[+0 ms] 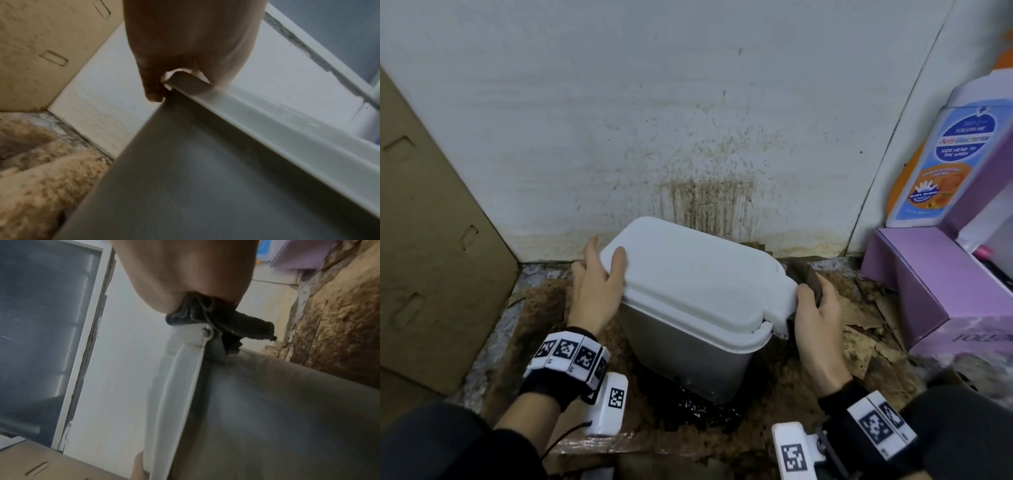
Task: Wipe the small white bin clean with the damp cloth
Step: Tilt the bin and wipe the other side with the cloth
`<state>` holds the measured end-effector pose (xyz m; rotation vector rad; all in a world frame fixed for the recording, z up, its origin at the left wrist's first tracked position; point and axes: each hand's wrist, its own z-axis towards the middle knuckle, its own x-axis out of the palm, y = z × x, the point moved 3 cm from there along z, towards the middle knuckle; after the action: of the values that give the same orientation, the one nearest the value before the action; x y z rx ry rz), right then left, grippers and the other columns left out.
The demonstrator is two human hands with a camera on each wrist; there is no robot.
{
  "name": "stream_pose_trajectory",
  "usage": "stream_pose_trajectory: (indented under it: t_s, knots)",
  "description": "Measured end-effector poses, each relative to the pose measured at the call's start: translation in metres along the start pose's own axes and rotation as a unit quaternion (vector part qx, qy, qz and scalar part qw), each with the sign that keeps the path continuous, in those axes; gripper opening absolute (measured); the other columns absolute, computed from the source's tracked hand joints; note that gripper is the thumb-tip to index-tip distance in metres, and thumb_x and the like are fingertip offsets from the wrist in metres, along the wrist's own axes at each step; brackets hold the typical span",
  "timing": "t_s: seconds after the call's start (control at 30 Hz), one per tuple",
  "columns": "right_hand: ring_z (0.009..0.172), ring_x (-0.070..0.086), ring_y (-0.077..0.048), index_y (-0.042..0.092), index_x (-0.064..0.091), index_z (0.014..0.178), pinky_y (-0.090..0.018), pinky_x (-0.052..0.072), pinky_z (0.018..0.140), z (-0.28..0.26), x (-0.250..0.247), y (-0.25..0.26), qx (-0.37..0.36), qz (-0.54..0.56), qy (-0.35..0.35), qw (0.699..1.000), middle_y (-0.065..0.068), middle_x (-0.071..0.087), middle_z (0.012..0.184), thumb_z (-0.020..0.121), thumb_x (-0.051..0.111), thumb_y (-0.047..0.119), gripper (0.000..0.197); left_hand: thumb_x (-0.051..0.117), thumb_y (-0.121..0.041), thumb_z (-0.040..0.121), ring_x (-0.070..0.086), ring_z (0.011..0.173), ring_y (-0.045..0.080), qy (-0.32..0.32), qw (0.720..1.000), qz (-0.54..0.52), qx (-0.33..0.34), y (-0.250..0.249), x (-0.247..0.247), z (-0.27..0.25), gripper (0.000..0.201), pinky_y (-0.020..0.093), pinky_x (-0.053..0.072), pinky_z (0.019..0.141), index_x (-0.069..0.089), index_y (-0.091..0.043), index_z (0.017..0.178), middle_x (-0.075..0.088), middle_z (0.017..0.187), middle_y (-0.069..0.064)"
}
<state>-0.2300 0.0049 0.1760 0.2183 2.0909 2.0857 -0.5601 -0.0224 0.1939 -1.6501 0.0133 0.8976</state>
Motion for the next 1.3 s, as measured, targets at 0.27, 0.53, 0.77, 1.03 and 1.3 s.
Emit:
stream_pose_trajectory:
  t_s: [0.27, 0.53, 0.77, 1.03, 1.3]
  knots:
    - [0.122, 0.065, -0.019, 0.019, 0.062, 0.137, -0.039, 0.053, 0.105, 0.024, -0.011, 0.011, -0.021, -0.047, 0.033, 0.998, 0.002, 0.07, 0.129, 0.107, 0.043, 0.013, 0.036, 0.054, -0.079, 0.083, 0.029, 0.144, 0.041, -0.012, 0.986, -0.084, -0.145, -0.008, 0.006, -0.037, 0.12, 0.054, 0.033, 0.115, -0.018, -0.019, 0.158, 0.004, 0.165, 0.02]
    - [0.114, 0.065, -0.012, 0.034, 0.041, 0.153, -0.034, 0.054, 0.089, 0.061, 0.01, 0.047, -0.094, -0.155, 0.213, 0.96, 0.009, 0.058, 0.141, 0.11, 0.046, 0.026, 0.044, 0.076, -0.071, 0.07, 0.055, 0.126, 0.025, 0.042, 0.973, -0.211, -0.086, -0.026, 0.034, -0.081, 0.134, 0.049, 0.053, 0.1, -0.03, -0.045, 0.148, 0.041, 0.153, 0.004]
    - [0.114, 0.067, -0.002, 0.056, 0.053, 0.139, -0.038, 0.062, 0.093, 0.061, 0.028, 0.057, -0.078, -0.227, 0.41, 0.88, 0.024, 0.059, 0.139, 0.097, 0.066, 0.051, 0.045, 0.062, -0.085, 0.058, 0.042, 0.137, 0.027, 0.023, 0.977, -0.201, -0.071, -0.03, 0.05, -0.094, 0.133, 0.052, 0.042, 0.111, -0.032, -0.051, 0.145, 0.028, 0.157, 0.002]
    - [0.108, 0.071, -0.008, 0.047, 0.062, 0.134, -0.042, 0.064, 0.088, 0.061, 0.026, 0.056, -0.061, -0.202, 0.413, 0.886, 0.019, 0.063, 0.136, 0.092, 0.075, 0.043, 0.045, 0.075, -0.064, 0.073, 0.044, 0.134, 0.014, -0.017, 0.963, -0.264, -0.05, -0.023, 0.058, -0.095, 0.126, 0.037, 0.041, 0.108, -0.022, -0.049, 0.153, 0.026, 0.16, -0.009]
    - [0.115, 0.069, -0.009, 0.041, 0.061, 0.136, -0.038, 0.062, 0.09, 0.042, 0.015, 0.055, -0.071, -0.167, 0.372, 0.91, 0.015, 0.065, 0.136, 0.088, 0.077, 0.049, 0.052, 0.07, -0.039, 0.091, 0.038, 0.137, -0.001, -0.007, 0.957, -0.291, -0.005, -0.031, 0.051, -0.092, 0.103, 0.023, 0.038, 0.106, -0.004, -0.036, 0.162, 0.027, 0.152, -0.026]
